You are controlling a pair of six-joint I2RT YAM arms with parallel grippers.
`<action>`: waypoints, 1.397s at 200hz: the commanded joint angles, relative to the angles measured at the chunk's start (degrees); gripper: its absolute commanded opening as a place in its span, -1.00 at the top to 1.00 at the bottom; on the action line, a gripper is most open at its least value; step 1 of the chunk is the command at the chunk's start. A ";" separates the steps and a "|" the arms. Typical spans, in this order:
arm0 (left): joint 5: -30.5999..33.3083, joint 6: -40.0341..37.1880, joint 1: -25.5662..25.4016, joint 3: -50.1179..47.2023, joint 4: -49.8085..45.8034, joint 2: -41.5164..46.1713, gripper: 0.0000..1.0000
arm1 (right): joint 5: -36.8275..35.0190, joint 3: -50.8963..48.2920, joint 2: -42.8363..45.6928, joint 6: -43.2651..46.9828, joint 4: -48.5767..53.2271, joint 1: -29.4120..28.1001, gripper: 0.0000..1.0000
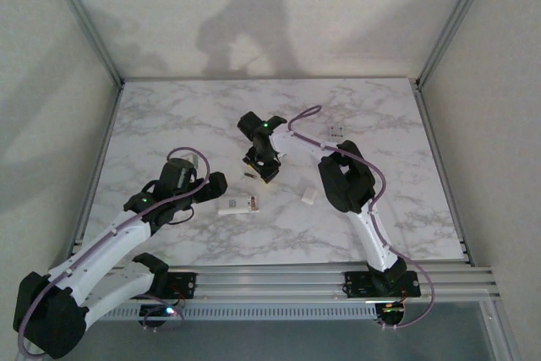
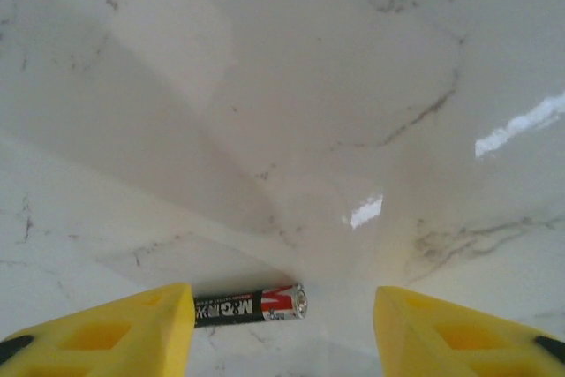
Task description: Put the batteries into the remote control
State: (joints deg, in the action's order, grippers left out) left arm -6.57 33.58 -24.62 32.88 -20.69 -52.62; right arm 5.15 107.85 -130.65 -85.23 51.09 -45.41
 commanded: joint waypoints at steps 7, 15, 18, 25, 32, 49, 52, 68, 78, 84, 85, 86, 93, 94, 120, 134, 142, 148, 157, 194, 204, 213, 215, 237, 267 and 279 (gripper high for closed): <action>1.01 -0.93 0.07 -0.63 0.22 0.78 -0.94 | 3.40 1.53 -0.92 -6.07 3.85 -0.54 -0.18; 1.02 -0.98 0.03 -0.64 0.21 0.79 -0.94 | 4.12 1.49 -0.94 -7.02 3.68 -0.72 -0.19; 1.01 -0.93 0.01 -0.66 0.25 0.77 -0.94 | 4.63 1.41 -0.88 -7.40 3.46 -0.80 -0.19; 1.03 -0.98 0.02 -0.67 0.30 0.84 -0.93 | 5.17 1.26 -1.00 -8.23 2.85 -0.95 -0.19; 1.03 -0.98 0.06 -0.67 0.34 0.85 -0.93 | 5.23 1.35 -1.16 -9.03 2.45 -1.03 -0.20; 1.08 -0.97 0.01 -0.70 0.45 0.77 -0.93 | 4.79 1.82 -1.88 -10.18 1.83 -1.14 -0.17; 1.05 -0.98 0.01 -0.65 0.34 0.77 -0.93 | 4.70 1.90 -2.01 -10.29 1.49 -1.10 -0.17; 0.99 -0.97 0.02 -0.80 0.46 0.93 -0.93 | 4.08 3.50 -3.21 -10.63 2.13 -1.13 -0.14; 1.02 -0.97 0.06 -0.80 0.45 0.95 -0.94 | 4.28 4.31 -4.01 -11.18 2.41 -1.12 -0.12; 1.00 -0.98 0.04 -0.77 0.44 0.89 -0.94 | 4.36 4.54 -4.30 -11.59 2.28 -1.11 -0.11; 0.97 -0.98 0.02 -0.79 0.46 0.92 -0.93 | 4.35 4.55 -4.32 -11.70 2.27 -1.10 -0.11; 1.00 -0.98 0.02 -0.75 0.42 0.93 -0.93 | 4.35 4.56 -4.38 -11.79 2.18 -1.09 -0.10; 1.03 -0.98 0.06 -0.80 0.50 0.85 -0.94 | 4.32 4.49 -4.65 -12.34 1.70 -1.23 -0.07; 0.99 -0.98 0.08 -0.80 0.48 0.85 -0.94 | 4.33 4.48 -4.68 -12.38 1.58 -1.20 -0.07; 1.03 -0.98 0.02 -0.63 0.30 0.88 -0.94 | 2.14 5.08 -5.32 -12.81 1.80 -1.09 0.04; 1.03 -0.98 0.08 -0.80 0.30 1.11 -0.94 | 0.97 4.95 -5.23 -12.43 1.73 -1.09 0.13; 1.06 -0.98 0.02 -0.87 0.51 1.12 -0.94 | 0.55 4.90 -5.22 -12.21 2.07 -1.10 0.17; 1.04 -0.98 0.02 -0.88 0.52 1.12 -0.94 | 0.29 4.87 -5.15 -11.98 2.14 -1.06 0.21; 1.03 -0.98 0.02 -0.84 0.62 0.90 -0.94 | -0.10 4.82 -5.06 -11.33 2.36 -1.13 0.27; 0.94 -1.06 0.03 -0.86 0.67 0.60 -0.94 | -3.53 3.81 -3.98 -8.20 3.44 -1.12 0.42; 0.94 -1.06 0.02 -0.82 0.65 0.67 -0.94 | -4.94 3.32 -3.46 -7.08 3.34 -1.15 0.44; 0.86 -1.06 0.02 -0.84 0.80 0.59 -0.94 | -5.99 2.61 -2.92 -6.24 3.02 -1.09 0.52; 0.86 -1.04 0.06 -0.88 0.75 0.66 -0.94 | -6.24 2.45 -2.83 -6.13 3.04 -1.06 0.53; 0.81 -1.06 0.08 -0.89 0.82 0.42 -0.94 | -6.03 0.30 -2.15 -5.02 0.41 -1.02 0.69; 0.77 -1.06 0.02 -0.85 0.65 0.39 -0.94 | -4.30 0.06 -2.75 -3.53 -1.10 -0.99 0.89; 0.77 -0.98 0.04 -0.85 0.57 0.42 -0.94 | -5.10 0.08 -2.00 -2.15 -1.20 -1.00 0.91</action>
State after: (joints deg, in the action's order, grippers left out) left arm -6.57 33.56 -24.62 32.88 -20.64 -52.49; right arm 3.03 109.38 -133.19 -90.08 50.78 -46.54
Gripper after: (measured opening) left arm 0.969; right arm 0.070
